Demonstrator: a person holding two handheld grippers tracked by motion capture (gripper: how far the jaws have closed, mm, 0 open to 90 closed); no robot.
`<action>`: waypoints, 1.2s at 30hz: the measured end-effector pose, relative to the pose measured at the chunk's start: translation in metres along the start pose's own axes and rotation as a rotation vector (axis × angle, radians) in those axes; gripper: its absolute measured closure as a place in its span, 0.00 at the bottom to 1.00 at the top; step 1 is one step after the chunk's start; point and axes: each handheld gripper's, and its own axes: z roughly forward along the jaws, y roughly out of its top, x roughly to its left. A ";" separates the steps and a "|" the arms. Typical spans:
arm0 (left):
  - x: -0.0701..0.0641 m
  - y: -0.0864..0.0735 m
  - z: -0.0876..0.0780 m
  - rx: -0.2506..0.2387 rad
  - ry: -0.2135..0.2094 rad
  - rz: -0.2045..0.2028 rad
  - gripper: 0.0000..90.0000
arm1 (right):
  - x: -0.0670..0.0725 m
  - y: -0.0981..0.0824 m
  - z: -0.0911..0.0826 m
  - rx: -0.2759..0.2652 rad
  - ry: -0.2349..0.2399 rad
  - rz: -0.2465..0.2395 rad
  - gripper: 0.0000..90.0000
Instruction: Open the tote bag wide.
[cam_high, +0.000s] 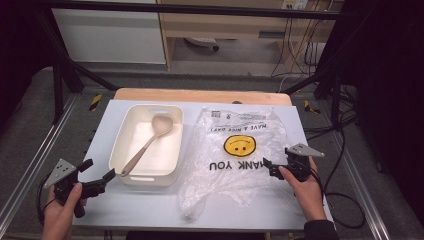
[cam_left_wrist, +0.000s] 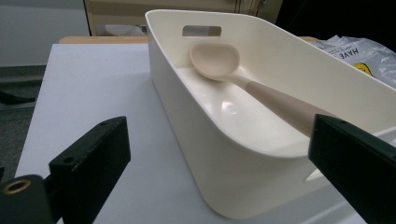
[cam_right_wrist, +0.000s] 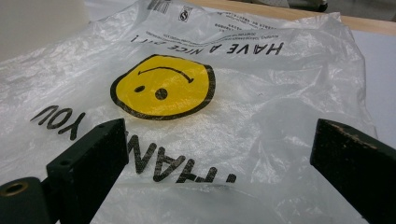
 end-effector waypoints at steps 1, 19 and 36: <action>0.001 0.000 0.000 0.000 0.005 0.001 0.06 | 0.000 0.001 0.001 -0.002 0.001 -0.004 0.06; 0.005 0.000 -0.003 -0.017 0.050 -0.013 0.06 | -0.035 0.040 0.017 -0.003 -0.094 -0.004 0.08; 0.007 0.000 -0.002 -0.010 0.056 -0.017 0.06 | -0.073 0.003 0.020 0.088 -0.139 0.084 0.11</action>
